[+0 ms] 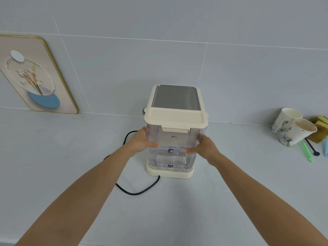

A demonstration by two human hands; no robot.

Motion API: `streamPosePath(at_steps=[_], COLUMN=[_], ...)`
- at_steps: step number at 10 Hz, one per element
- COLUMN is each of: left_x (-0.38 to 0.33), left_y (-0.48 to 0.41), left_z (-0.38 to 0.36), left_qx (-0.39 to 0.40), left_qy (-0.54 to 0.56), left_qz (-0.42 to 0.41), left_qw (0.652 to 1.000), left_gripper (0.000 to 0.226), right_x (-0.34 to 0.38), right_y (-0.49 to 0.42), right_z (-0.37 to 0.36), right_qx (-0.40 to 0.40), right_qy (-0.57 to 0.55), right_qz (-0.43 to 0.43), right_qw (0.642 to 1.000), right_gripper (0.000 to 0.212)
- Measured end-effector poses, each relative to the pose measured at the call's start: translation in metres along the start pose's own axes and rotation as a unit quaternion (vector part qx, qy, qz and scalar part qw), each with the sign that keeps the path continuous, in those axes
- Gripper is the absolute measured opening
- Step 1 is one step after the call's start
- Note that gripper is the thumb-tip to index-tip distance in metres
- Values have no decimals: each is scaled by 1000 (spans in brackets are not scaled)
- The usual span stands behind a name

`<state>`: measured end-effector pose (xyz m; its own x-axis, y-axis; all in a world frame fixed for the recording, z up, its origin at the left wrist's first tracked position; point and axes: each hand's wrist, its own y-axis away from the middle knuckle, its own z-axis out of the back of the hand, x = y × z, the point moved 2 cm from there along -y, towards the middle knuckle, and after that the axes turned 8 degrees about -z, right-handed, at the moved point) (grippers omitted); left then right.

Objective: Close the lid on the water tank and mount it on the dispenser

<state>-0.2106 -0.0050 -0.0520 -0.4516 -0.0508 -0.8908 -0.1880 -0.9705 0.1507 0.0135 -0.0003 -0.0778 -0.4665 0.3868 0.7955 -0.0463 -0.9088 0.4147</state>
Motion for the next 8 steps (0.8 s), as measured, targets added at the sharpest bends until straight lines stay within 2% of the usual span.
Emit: streamPosePath(at_steps=[2,3,4,5,7,8], left_x=[1,5,-5,-11,-49,-69], left_y=[4,6,19,26,46,51], left_z=[2,2,-2,-1,10,16], left_qx=[10,17,10,-20,-136,-170], left_qy=[-20,-60,-119,-160,-238,-277], left_qz=[9,8,2,-36,-132,-148], left_qw=[1000,998,993,986,953,934], left_gripper=[84,103,95,91,94,85], right_x=[3,1,6,10,38,52], right_y=[5,7,18,22,49,67], right_z=[2,3,3,7,26,38], right_qx=[4,9,5,-21,-81,-112], right_qy=[32,34,39,62,144,172], right_qz=[-4,-7,-8,33,168,209], right_qw=[999,999,999,997,972,956], right_gripper=[80,81,87,93,114,106])
